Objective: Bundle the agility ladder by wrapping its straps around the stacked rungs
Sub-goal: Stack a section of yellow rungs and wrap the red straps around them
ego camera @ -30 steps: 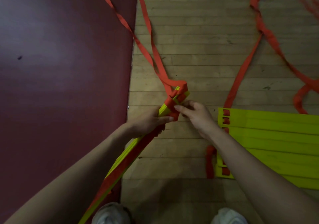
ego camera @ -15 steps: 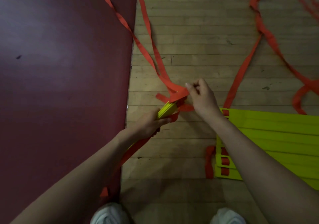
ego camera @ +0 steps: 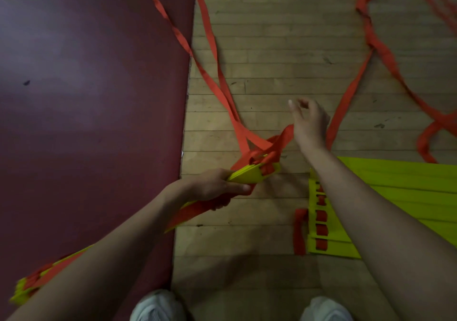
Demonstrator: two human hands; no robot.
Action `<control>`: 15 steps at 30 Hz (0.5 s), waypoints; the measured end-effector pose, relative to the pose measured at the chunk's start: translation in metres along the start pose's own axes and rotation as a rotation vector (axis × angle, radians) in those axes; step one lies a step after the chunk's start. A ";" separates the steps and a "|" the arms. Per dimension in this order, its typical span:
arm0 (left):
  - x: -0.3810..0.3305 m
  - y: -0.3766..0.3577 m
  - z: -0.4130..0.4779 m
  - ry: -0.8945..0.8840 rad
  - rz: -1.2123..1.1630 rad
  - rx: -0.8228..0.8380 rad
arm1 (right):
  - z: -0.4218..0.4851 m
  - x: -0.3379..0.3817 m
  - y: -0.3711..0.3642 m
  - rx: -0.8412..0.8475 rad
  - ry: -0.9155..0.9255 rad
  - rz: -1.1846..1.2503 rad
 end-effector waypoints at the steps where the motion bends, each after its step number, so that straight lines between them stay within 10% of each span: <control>1: 0.000 0.002 0.000 0.003 -0.005 -0.012 | -0.001 -0.002 -0.002 0.026 0.008 -0.026; 9: -0.012 0.024 0.001 -0.048 -0.125 -0.182 | -0.088 -0.001 -0.008 0.112 0.034 0.143; 12: -0.013 0.025 0.000 -0.033 -0.157 -0.190 | -0.124 -0.012 -0.044 0.502 -0.329 0.381; 15: -0.012 0.026 -0.001 -0.026 -0.157 -0.201 | -0.140 -0.008 -0.069 0.762 -0.312 0.574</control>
Point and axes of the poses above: each hand's wrist, its own z-axis towards the middle knuckle, its own y-axis out of the back of the hand, x = y × z, the point moved 9 cm from there along z, towards the middle knuckle, and after that the axes turned 2 degrees about y, right-handed, at the moved point
